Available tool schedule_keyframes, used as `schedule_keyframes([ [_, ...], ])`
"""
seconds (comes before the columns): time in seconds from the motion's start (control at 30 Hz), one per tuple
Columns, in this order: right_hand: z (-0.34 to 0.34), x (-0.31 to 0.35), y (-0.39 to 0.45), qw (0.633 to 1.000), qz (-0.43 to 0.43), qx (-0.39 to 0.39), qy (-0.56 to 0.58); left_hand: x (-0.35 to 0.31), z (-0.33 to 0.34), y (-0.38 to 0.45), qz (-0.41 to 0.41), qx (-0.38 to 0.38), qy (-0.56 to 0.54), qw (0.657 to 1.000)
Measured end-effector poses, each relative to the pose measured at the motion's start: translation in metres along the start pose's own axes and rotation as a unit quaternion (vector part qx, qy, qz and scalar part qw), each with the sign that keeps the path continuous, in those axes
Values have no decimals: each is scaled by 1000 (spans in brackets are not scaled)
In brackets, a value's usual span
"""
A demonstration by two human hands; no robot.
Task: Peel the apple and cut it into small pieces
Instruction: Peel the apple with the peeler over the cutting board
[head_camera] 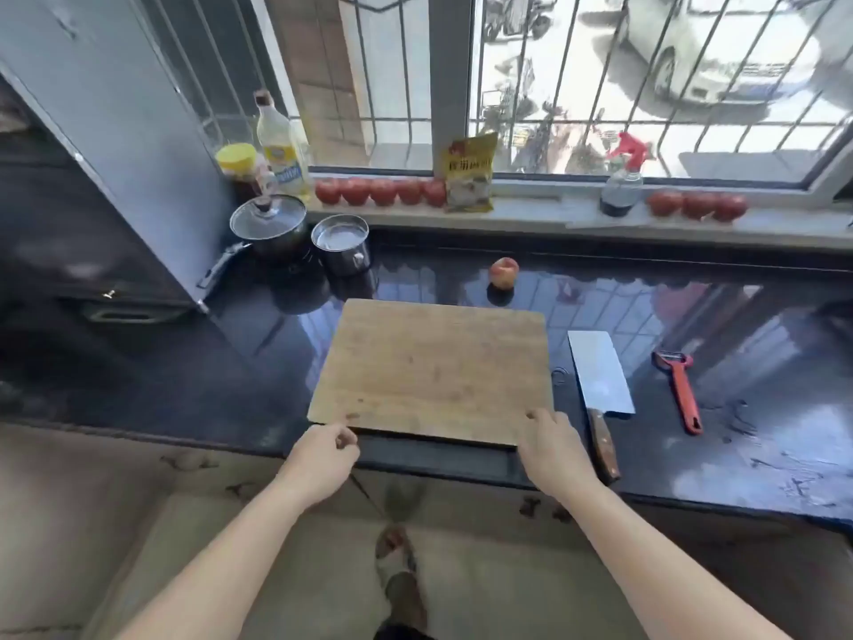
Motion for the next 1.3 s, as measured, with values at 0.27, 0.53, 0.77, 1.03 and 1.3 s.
schedule_keyframes([
  [0.27,33,-15,53,989,143,5,-26,28,0,133,-74,18,-16,997],
  [0.53,31,-16,70,987,141,15,-69,29,12,172,-208,-2,22,978],
  [0.77,22,-56,39,974,114,-1,-196,6,47,139,-191,-20,38,981],
  [1.03,20,-77,45,969,90,-32,-230,-6,57,128,-195,-16,50,979],
  [1.3,-8,-72,81,982,104,-48,-149,-53,59,125,-101,-48,122,986],
])
Point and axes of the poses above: each hand's wrist, its own y-axis towards the middle knuckle, its own z-axis out of the palm, x = y × z, the point moved 2 cm from there along y, towards the middle knuckle, and after that the axes turned 1 degree about z, right-handed, at the moved point
